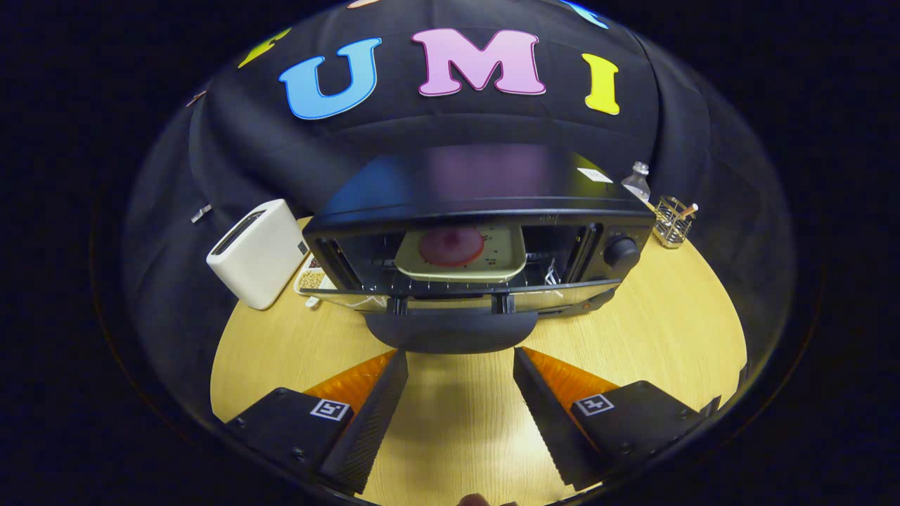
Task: Open the toaster oven, put the food inside, and close the toaster oven door.
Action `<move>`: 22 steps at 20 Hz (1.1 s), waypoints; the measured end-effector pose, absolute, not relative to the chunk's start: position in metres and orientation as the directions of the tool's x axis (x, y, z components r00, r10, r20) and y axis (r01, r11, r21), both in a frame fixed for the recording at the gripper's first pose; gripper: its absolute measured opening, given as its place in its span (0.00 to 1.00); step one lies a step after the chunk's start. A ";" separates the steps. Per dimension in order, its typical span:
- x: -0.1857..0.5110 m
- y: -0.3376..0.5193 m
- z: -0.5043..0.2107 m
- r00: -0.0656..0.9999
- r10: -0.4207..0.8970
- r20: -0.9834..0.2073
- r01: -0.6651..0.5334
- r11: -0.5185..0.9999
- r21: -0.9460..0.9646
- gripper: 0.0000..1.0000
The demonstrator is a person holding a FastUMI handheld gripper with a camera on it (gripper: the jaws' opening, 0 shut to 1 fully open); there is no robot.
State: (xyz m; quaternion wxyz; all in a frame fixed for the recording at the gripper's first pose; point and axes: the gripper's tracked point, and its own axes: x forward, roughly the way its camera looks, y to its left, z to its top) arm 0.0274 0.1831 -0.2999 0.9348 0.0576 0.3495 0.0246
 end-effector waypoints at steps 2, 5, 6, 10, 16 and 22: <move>0.031 0.182 -0.284 0.783 0.087 -0.616 -0.010 0.992 0.127 1.00; 0.040 0.171 -0.256 0.829 0.079 -0.554 -0.021 0.994 0.111 1.00; 0.037 0.166 -0.245 0.843 0.077 -0.532 -0.024 0.994 0.106 1.00; 0.028 0.145 -0.201 0.902 0.068 -0.427 -0.041 0.997 0.072 0.99; 0.014 0.103 -0.134 0.959 0.045 -0.279 -0.038 0.999 0.033 0.99; 0.004 0.054 -0.067 0.984 0.031 -0.174 -0.020 0.998 0.063 0.99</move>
